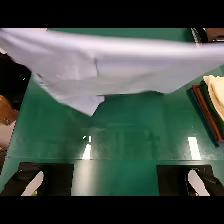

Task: Fold the shirts.

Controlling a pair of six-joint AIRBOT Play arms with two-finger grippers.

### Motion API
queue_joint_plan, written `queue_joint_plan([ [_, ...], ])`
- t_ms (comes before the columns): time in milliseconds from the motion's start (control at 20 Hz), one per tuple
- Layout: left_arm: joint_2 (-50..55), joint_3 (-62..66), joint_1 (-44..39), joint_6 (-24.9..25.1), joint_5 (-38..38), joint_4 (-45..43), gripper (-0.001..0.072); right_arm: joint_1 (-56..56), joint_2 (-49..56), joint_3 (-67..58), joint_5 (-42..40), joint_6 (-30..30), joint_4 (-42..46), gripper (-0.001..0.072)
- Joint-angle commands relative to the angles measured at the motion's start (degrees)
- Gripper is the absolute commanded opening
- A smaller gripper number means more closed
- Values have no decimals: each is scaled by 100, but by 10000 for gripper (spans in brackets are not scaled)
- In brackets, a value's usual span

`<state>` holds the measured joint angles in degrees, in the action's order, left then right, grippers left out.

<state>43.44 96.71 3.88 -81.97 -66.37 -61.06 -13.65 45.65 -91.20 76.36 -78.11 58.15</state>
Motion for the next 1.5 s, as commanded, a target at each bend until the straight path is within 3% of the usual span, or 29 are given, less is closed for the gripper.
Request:
queue_joint_plan([
  [0,-131,1609,-2,-378,133,2,29,-551,-70,-1803,208,-7,44,15],
  [250,-129,2573,-2,-350,938,-98,28,-927,238,-2988,782,-44,44,13],
  [400,131,2205,-2,-356,369,-503,28,-927,616,-2968,1161,-289,31,13],
  [650,1189,476,-2,-352,-691,-431,29,-282,1541,-1421,1582,-299,92,13],
  [800,2114,-540,-2,-308,-984,-431,30,540,2562,-599,1593,-310,999,13],
  [1050,3816,-1290,-2,-251,-160,-369,30,1196,4509,-422,1139,-330,1233,13],
  [1150,4258,-1285,-2,435,522,92,30,1309,5167,-949,802,-328,1226,13],
  [1350,4634,-1086,-2,494,1860,197,30,1388,5984,-2208,496,-328,1202,13],
  [1450,4631,-1043,-2,494,1891,186,30,1388,6035,-2459,452,-321,1213,14],
])
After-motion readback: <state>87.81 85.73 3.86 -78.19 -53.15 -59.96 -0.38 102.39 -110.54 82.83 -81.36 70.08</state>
